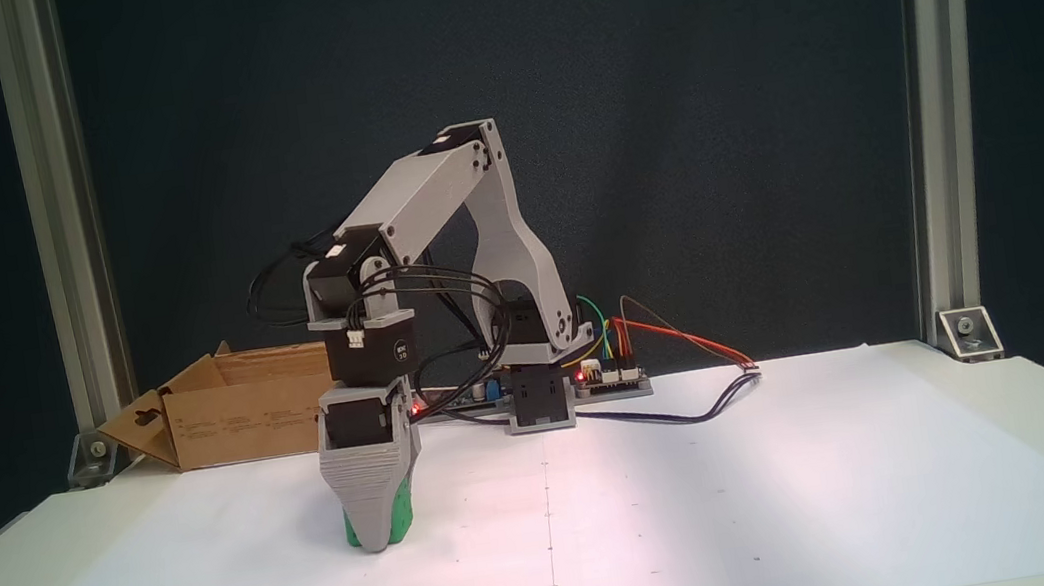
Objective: Grasp a green dice and put it in the bin.
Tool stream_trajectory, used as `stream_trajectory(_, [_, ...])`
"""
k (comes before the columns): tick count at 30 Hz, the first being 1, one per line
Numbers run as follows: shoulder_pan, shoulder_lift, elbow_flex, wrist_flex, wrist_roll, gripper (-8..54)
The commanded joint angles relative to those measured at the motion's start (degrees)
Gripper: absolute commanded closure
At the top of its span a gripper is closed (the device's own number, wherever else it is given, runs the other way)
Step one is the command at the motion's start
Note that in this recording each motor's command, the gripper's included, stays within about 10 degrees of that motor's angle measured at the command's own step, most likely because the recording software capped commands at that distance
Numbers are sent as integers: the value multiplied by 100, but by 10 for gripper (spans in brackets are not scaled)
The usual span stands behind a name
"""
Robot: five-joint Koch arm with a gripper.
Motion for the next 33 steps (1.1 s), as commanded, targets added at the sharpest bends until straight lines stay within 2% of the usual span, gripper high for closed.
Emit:
stream_trajectory(1, [0, 53, -62, 0, -352, 312])
stream_trajectory(2, [0, 70, -62, 0, -343, 336])
stream_trajectory(7, [-9, 272, -62, 0, -334, 338])
stream_trajectory(14, [202, 1248, -176, 158, -316, 338])
stream_trajectory(18, [448, 1846, -817, 1169, -211, 338])
stream_trajectory(25, [1556, 2241, -2206, 2593, 255, 338])
stream_trajectory(33, [3630, 2268, -2399, 1670, 510, 338])
